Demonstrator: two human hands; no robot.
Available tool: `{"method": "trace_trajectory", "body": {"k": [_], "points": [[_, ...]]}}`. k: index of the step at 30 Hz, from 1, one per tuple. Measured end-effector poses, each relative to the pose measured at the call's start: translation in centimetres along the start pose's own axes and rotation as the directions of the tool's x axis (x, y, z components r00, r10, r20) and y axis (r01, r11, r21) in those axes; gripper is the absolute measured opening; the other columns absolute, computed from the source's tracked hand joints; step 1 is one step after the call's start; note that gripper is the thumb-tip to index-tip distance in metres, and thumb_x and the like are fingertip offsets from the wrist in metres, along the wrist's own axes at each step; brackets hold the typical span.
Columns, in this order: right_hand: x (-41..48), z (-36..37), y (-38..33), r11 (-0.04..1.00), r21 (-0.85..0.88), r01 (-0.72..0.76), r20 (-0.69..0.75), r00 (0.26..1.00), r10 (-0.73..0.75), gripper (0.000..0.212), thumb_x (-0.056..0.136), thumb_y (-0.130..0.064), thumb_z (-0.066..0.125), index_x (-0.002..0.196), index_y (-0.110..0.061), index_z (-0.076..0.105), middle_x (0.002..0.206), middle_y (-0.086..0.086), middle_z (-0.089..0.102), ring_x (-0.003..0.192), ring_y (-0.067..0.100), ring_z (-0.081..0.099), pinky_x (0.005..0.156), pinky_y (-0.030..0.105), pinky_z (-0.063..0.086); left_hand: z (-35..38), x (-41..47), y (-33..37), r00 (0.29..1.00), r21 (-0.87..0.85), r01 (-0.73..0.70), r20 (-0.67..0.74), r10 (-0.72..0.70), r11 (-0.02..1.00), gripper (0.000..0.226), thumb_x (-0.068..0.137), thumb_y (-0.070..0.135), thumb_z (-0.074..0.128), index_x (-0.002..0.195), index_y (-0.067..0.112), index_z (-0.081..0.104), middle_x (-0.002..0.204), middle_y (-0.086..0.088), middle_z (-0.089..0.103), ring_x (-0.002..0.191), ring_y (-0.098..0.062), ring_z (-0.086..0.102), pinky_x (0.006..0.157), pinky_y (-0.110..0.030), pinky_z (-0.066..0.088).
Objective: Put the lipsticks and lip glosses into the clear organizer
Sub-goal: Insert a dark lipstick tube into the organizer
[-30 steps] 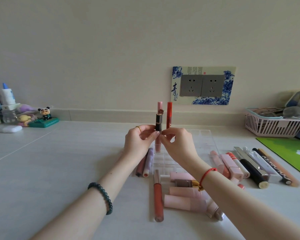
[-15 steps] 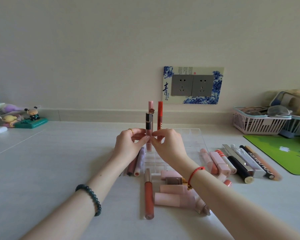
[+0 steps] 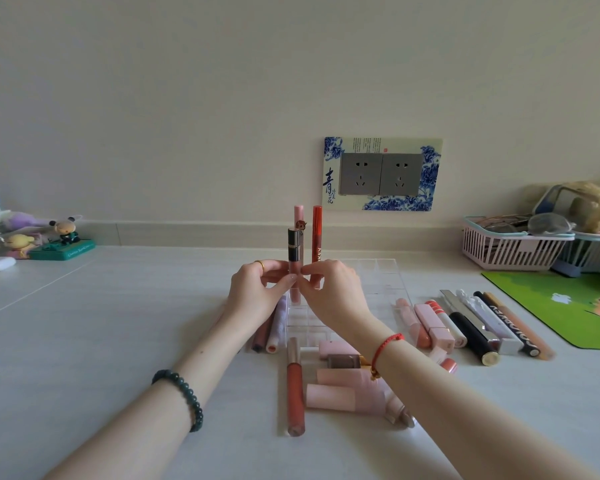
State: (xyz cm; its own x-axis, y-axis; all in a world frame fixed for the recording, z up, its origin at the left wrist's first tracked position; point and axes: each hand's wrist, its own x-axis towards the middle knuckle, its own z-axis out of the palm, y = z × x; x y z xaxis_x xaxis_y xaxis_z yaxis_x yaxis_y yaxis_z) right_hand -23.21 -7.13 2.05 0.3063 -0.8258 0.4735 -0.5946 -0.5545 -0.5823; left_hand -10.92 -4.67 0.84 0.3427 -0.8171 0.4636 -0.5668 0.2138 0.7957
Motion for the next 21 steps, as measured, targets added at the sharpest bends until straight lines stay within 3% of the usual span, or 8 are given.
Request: {"method": "trace_trajectory", "body": {"k": [5, 8, 11, 12, 15, 17, 21], "points": [[0.0, -0.7, 0.0, 1.0, -0.004, 0.019, -0.022, 1.0, -0.019, 0.025, 0.088, -0.028, 0.05, 0.096, -0.013, 0.069, 0.089, 0.007, 0.069, 0.091, 0.028, 0.057, 0.086, 0.043, 0.046, -0.3, -0.1, 0.1, 1.0, -0.003, 0.021, 0.006, -0.021, 1.0, 0.019, 0.079, 0.018, 0.067, 0.097, 0.015, 0.07, 0.086, 0.002, 0.07, 0.082, -0.004, 0.063, 0.078, -0.015, 0.045], [0.4, -2.3, 0.1, 0.998, 0.034, 0.059, -0.099, 0.994, -0.055, 0.024, 0.087, -0.022, 0.053, 0.098, -0.008, 0.069, 0.088, 0.009, 0.071, 0.073, 0.018, 0.056, 0.083, 0.039, 0.049, -0.7, -0.2, 0.0, 0.999, -0.029, 0.04, 0.001, -0.04, 0.999, 0.022, 0.078, 0.017, 0.068, 0.1, 0.013, 0.068, 0.088, 0.003, 0.069, 0.084, -0.006, 0.063, 0.078, -0.014, 0.046], [0.8, -4.9, 0.7, 0.991, 0.07, 0.111, -0.168, 0.981, -0.098, 0.023, 0.087, -0.017, 0.056, 0.106, -0.009, 0.066, 0.087, 0.003, 0.068, 0.055, -0.002, 0.044, 0.061, 0.01, 0.044, -1.4, -0.4, 0.0, 0.999, -0.045, 0.046, 0.015, -0.046, 0.998, 0.021, 0.079, 0.017, 0.067, 0.1, 0.015, 0.067, 0.087, 0.008, 0.068, 0.088, -0.008, 0.064, 0.087, -0.023, 0.048], [0.8, -6.1, 1.0, 0.989, 0.086, 0.117, -0.191, 0.977, -0.099, 0.023, 0.086, -0.018, 0.057, 0.106, -0.009, 0.066, 0.082, -0.001, 0.066, 0.053, -0.005, 0.041, 0.054, 0.008, 0.041, -1.6, -0.4, 0.1, 0.998, -0.037, 0.052, 0.025, -0.051, 0.998, 0.02, 0.079, 0.017, 0.067, 0.1, 0.016, 0.067, 0.087, 0.01, 0.068, 0.089, -0.008, 0.064, 0.089, -0.025, 0.047], [0.3, -9.8, 2.5, 0.985, 0.094, 0.143, -0.24, 0.964, -0.117, 0.019, 0.083, -0.017, 0.06, 0.101, -0.014, 0.067, 0.068, -0.01, 0.059, 0.054, 0.001, 0.047, 0.055, 0.007, 0.042, -2.2, -0.7, -0.1, 0.996, 0.054, 0.045, 0.072, -0.049, 0.998, 0.027, 0.082, 0.024, 0.064, 0.108, 0.018, 0.064, 0.092, 0.012, 0.066, 0.095, -0.011, 0.062, 0.088, -0.024, 0.042], [-0.2, -12.1, 4.3, 0.99, 0.055, 0.127, -0.224, 0.968, -0.111, 0.017, 0.082, -0.018, 0.062, 0.098, -0.017, 0.068, 0.07, -0.005, 0.063, 0.059, 0.008, 0.053, 0.059, 0.009, 0.045, -2.5, -0.7, -0.5, 0.991, 0.125, 0.036, 0.125, -0.052, 0.991, 0.036, 0.082, 0.032, 0.062, 0.116, 0.02, 0.059, 0.102, 0.012, 0.062, 0.104, -0.01, 0.057, 0.089, -0.025, 0.039], [-1.2, -15.7, 9.7, 0.999, -0.028, -0.032, -0.239, 0.971, 0.024, 0.017, 0.081, -0.016, 0.063, 0.096, -0.015, 0.07, 0.079, 0.001, 0.068, 0.064, 0.01, 0.058, 0.061, 0.011, 0.047, -3.1, -1.3, -0.3, 0.973, 0.196, 0.05, 0.211, -0.092, 0.979, 0.061, 0.075, 0.055, 0.058, 0.127, 0.025, 0.049, 0.119, 0.007, 0.056, 0.101, -0.015, 0.056, 0.088, -0.032, 0.044]]}}
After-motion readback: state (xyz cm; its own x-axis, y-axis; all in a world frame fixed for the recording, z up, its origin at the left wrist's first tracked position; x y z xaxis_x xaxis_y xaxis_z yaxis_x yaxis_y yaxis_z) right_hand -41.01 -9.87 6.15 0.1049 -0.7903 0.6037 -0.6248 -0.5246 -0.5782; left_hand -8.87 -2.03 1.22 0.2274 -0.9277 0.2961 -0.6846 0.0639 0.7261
